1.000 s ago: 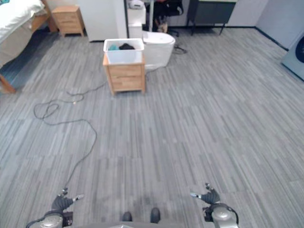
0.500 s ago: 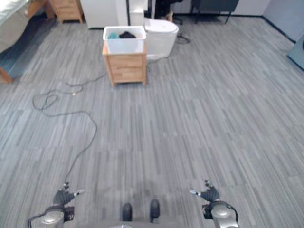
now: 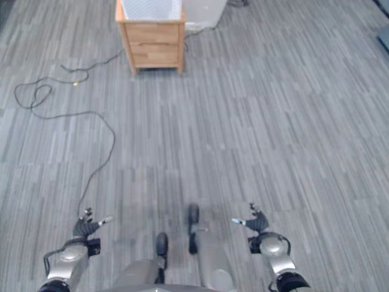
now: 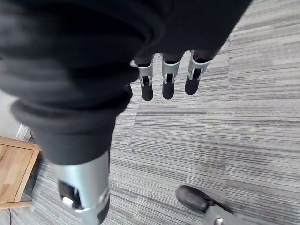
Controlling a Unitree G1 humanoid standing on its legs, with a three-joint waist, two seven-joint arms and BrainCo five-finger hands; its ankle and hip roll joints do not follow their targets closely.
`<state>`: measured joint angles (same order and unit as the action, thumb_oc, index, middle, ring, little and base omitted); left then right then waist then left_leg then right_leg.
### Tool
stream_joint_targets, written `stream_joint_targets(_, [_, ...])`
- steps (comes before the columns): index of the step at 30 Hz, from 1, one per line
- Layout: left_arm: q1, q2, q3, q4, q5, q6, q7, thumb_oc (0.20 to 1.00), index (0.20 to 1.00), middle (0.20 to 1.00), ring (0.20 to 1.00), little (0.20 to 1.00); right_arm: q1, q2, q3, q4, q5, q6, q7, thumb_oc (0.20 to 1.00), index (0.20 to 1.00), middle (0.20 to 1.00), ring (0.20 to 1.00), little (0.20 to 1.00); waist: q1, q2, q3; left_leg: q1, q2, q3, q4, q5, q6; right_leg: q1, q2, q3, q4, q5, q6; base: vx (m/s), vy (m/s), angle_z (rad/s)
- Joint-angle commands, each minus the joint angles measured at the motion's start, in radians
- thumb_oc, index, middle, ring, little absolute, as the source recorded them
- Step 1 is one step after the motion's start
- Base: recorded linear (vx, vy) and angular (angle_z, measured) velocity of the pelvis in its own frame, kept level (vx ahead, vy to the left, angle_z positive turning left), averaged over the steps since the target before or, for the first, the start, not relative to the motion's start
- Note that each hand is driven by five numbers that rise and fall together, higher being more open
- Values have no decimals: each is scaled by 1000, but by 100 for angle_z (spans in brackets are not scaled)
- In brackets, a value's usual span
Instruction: Grab the laundry basket,head to the washer,open it,put in the laundry and shut it.
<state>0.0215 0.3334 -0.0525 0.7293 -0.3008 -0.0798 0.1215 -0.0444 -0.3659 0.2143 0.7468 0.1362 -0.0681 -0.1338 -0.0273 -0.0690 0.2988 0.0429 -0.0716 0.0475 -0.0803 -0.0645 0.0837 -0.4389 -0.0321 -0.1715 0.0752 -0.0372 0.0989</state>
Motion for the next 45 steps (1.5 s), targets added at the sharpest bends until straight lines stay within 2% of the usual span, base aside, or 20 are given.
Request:
stream_joint_targets(1, [39,29,-22,-55,12,-42,9,1000,1000,1000,1000,1000,10,-26,-10,-9,15,-28,-27,1000,1000,1000,1000,1000,-12,8,-62,102,-8,-59,83,-140,-45,158,23,32,6,50,6,361,-152,36])
stream_joint_targets(3, [42,17,-28,-51,15,-41,2,1000,1000,1000,1000,1000,21,-28,-19,2,12,-35,-24,1000,1000,1000,1000,1000,-21,20,-78,115,17,-51,136,-137,-78,191,28,32,12,51,-14,368,-175,54])
stream_joint_targets(7, [38,8,-38,-42,11,-41,-17,1000,1000,1000,1000,1000,15,-36,-26,14,24,-44,-14,1000,1000,1000,1000,1000,-28,25,-89,11,55,1,419,-4,-144,282,31,26,-14,24,-54,265,-158,65])
stream_joint_targets(10, [32,5,-43,-33,7,-39,-16,1000,1000,1000,1000,1000,7,-45,-27,24,27,-38,-15,1000,1000,1000,1000,1000,-19,12,-82,-62,82,56,498,3,-130,318,19,30,-17,-3,-70,201,-93,-32])
stream_joint_targets(11, [25,3,-51,-18,11,-36,-20,1000,1000,1000,1000,1000,0,-51,-28,36,36,-35,-16,1000,1000,1000,1000,1000,-2,-1,-77,-137,83,89,485,-36,-105,362,7,40,-33,-19,-67,275,-39,-11])
stream_joint_targets(13, [26,4,-55,-11,19,-32,-22,1000,1000,1000,1000,1000,3,-57,-36,40,40,-34,-16,1000,1000,1000,1000,1000,8,-8,-72,-195,82,109,418,-55,-97,406,-2,38,-54,-36,-56,347,-26,-3])
stream_joint_targets(15, [28,5,-57,-18,23,-29,-23,1000,1000,1000,1000,1000,8,-58,-37,40,43,-33,-17,1000,1000,1000,1000,1000,15,-10,-71,-231,88,122,377,-30,-98,430,-3,42,-65,-42,-54,212,4,-4])
stream_joint_targets(17, [26,10,-56,-13,33,-22,-18,1000,1000,1000,1000,1000,14,-56,-38,62,42,-26,-32,1000,1000,1000,1000,1000,33,9,-77,-298,117,145,187,118,-135,490,24,51,-91,-66,-49,393,60,-3])
stream_joint_targets(20, [28,7,-55,2,33,-20,-9,1000,1000,1000,1000,1000,20,-50,-39,82,37,-19,-41,1000,1000,1000,1000,1000,46,12,-87,-322,142,170,52,171,-149,552,26,74,-94,-99,-41,373,109,-12])
stream_joint_targets(25, [43,10,-45,13,45,-15,-11,1000,1000,1000,1000,1000,32,-34,-39,87,2,-7,-29,1000,1000,1000,1000,1000,58,14,-132,-299,171,204,72,218,-149,636,-10,102,-89,-131,-16,464,231,-60])
stream_joint_targets(28, [33,26,-51,20,60,-13,-18,1000,1000,1000,1000,1000,23,-10,-36,86,0,-6,-21,1000,1000,1000,1000,1000,64,-19,-161,-298,146,222,169,150,-119,621,-86,109,-8,-104,25,501,376,-37])
stream_joint_targets(29, [25,38,-55,17,66,-15,-17,1000,1000,1000,1000,1000,18,0,-31,74,4,-11,-18,1000,1000,1000,1000,1000,65,-28,-155,-279,124,224,196,102,-94,584,-105,130,100,-48,40,426,393,13])
stream_joint_targets(31, [12,48,-56,2,60,-14,-7,1000,1000,1000,1000,1000,-14,13,-7,56,15,-15,-13,1000,1000,1000,1000,1000,47,-15,-120,-179,94,204,173,42,-60,427,-57,153,185,-3,17,498,376,24])
stream_joint_targets(32, [8,50,-52,-5,52,-15,1,1000,1000,1000,1000,1000,-27,13,8,45,8,-15,-17,1000,1000,1000,1000,1000,31,0,-89,-113,87,190,143,21,-52,315,-16,109,192,-12,11,430,236,3])
stream_joint_targets(34, [7,43,-47,9,53,-12,-3,1000,1000,1000,1000,1000,-29,9,11,30,8,-13,-18,1000,1000,1000,1000,1000,3,2,-69,-31,61,174,107,-6,-52,237,10,34,118,8,15,527,152,8])
stream_joint_targets(37, [4,36,-43,21,71,-17,-12,1000,1000,1000,1000,1000,-20,1,6,40,-12,-8,-13,1000,1000,1000,1000,1000,-21,1,-67,59,36,144,94,-60,-64,191,-12,-78,-6,50,24,601,-22,90])
stream_joint_targets(40, [20,27,-48,28,81,-20,-20,1000,1000,1000,1000,1000,9,-8,-7,50,-1,-14,-5,1000,1000,1000,1000,1000,-31,1,-94,121,39,121,129,-128,-84,240,-24,-68,-23,68,5,543,-124,36])
stream_joint_targets(41, [22,21,-50,33,78,-19,-22,1000,1000,1000,1000,1000,11,-14,-7,57,-1,-15,-4,1000,1000,1000,1000,1000,-34,6,-101,122,54,121,156,-122,-99,254,-24,-75,-21,68,-3,421,-195,83])
stream_joint_targets(43, [21,8,-59,41,61,-18,-26,1000,1000,1000,1000,1000,11,-29,-19,60,19,-20,-9,1000,1000,1000,1000,1000,-41,14,-113,80,96,124,295,-56,-140,298,-10,-75,-29,49,-31,318,-160,86])
stream_joint_targets(45, [12,0,-71,49,57,-15,-27,1000,1000,1000,1000,1000,7,-38,-20,64,28,-19,-12,1000,1000,1000,1000,1000,-35,11,-112,31,96,118,301,-47,-130,333,-9,-61,-39,22,-38,182,-28,6])
